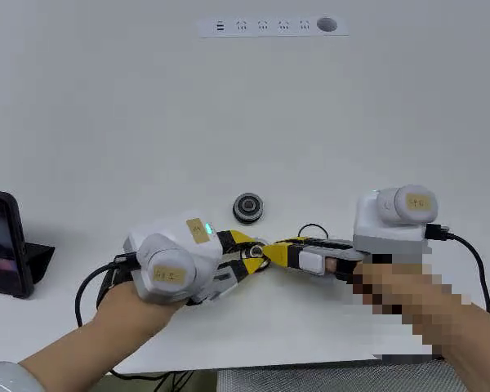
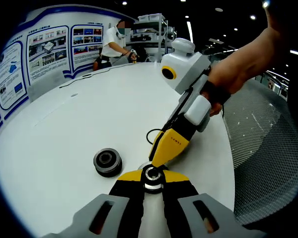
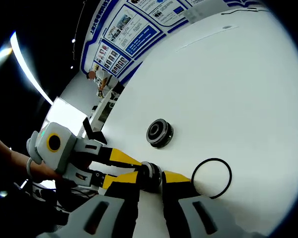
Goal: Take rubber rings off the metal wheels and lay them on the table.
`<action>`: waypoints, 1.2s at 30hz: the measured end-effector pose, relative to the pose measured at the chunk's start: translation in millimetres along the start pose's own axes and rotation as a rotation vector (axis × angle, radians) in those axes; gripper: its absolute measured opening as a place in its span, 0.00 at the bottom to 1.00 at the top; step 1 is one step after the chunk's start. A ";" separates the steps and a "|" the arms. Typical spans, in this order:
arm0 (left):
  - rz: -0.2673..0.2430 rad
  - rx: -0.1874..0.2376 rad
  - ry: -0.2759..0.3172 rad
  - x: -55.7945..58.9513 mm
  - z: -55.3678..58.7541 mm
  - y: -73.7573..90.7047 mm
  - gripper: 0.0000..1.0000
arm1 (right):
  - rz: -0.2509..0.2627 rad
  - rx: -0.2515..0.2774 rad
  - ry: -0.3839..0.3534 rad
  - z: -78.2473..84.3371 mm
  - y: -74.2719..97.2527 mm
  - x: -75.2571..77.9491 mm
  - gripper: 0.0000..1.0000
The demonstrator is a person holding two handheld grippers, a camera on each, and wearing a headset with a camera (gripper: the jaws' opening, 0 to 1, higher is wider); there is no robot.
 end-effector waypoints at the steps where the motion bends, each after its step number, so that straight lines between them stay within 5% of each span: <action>1: 0.000 0.001 0.001 0.0 -0.1 0.0 0.13 | -0.005 -0.002 -0.009 0.2 -0.7 -0.3 0.20; 21: -0.003 0.007 0.011 -0.4 0.0 0.2 0.13 | -0.068 -0.056 -0.069 4.2 1.1 -8.5 0.21; 36: -0.004 0.004 0.012 -0.2 0.0 0.0 0.13 | -0.052 -0.048 -0.058 4.6 8.7 -9.0 0.16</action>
Point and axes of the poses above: the centre of the closed fingertips' face, and the gripper's own axes: y roughly backward along the fingers, x roughly to its right, z roughly out of its underside, the point moved 5 cm from there along y, roughly backward along the fingers, and after that the axes turned 7 degrees about x, right-handed, at the moved point
